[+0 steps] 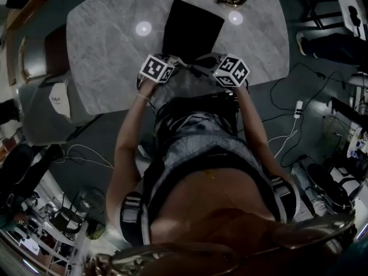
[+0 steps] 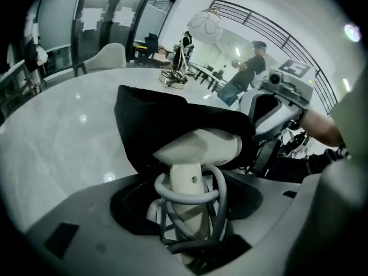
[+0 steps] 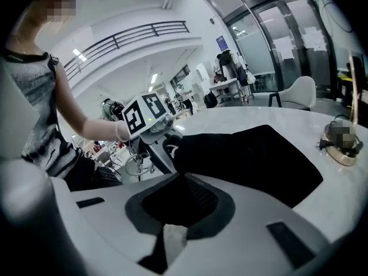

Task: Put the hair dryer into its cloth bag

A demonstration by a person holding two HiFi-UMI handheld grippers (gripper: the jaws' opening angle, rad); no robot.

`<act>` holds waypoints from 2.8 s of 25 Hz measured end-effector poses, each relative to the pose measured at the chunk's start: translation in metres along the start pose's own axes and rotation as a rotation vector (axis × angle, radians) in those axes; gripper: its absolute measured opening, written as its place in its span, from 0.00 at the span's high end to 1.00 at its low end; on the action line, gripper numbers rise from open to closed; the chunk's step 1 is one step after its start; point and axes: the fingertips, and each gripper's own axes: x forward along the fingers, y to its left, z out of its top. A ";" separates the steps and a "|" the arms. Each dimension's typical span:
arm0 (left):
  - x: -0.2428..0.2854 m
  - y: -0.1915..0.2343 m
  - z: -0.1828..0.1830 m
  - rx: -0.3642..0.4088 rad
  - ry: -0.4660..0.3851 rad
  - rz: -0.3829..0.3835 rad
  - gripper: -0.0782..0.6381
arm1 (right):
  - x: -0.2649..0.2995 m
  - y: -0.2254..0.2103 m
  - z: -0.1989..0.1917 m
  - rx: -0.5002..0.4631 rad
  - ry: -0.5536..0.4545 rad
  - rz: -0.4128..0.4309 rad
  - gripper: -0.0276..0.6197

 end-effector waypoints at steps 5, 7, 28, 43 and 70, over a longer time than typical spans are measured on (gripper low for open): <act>0.006 -0.005 0.012 -0.164 -0.091 0.006 0.50 | 0.003 0.007 -0.001 -0.015 0.015 0.010 0.84; 0.009 -0.004 0.016 -0.206 -0.120 0.012 0.50 | 0.007 0.011 -0.003 -0.030 0.037 0.019 0.84; 0.058 0.015 0.046 -0.339 -0.219 0.202 0.49 | -0.001 0.022 -0.015 -0.027 0.081 0.143 0.84; 0.042 0.006 0.042 -0.225 -0.227 0.243 0.44 | -0.005 -0.006 -0.027 0.032 0.106 0.147 0.84; 0.066 -0.032 -0.060 -0.313 -0.152 0.424 0.34 | -0.002 -0.017 -0.034 -0.032 0.176 0.142 0.84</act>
